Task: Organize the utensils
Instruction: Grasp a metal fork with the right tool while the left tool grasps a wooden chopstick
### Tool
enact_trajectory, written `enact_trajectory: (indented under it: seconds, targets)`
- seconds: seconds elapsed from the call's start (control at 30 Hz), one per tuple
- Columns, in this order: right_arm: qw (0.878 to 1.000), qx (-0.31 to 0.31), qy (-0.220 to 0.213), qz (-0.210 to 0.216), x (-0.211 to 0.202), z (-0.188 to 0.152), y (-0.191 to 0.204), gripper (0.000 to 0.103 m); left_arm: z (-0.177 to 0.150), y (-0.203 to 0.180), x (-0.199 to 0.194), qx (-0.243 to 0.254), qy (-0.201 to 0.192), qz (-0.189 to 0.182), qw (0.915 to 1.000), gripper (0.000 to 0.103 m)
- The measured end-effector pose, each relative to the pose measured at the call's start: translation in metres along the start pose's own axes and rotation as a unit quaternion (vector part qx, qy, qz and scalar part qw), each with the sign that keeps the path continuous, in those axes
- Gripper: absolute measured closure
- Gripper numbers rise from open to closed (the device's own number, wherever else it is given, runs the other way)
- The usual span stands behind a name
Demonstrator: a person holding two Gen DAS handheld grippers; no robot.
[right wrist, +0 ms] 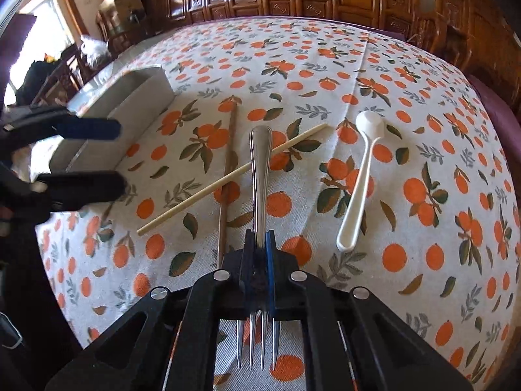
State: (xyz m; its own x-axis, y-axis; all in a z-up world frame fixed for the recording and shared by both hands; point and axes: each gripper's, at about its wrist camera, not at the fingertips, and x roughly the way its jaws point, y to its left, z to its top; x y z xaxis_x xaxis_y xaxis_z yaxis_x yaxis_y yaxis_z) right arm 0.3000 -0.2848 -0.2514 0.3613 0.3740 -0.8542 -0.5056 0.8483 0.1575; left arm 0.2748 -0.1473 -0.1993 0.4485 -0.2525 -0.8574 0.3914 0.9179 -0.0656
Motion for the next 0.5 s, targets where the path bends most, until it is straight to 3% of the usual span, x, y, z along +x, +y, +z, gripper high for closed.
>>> enact_trajectory:
  seconds: [0.13, 0.5]
  targets:
    - [1.000, 0.018, -0.016, 0.003, -0.013, -0.005, -0.007, 0.095, 0.003, -0.004, 0.013, 0.003, 0.008, 0.000, 1.0000, 0.036]
    - [0.998, 0.056, -0.023, -0.014, -0.030, -0.021, -0.025, 0.095, 0.014, -0.009, 0.054, -0.001, 0.044, -0.019, 0.9989, 0.071]
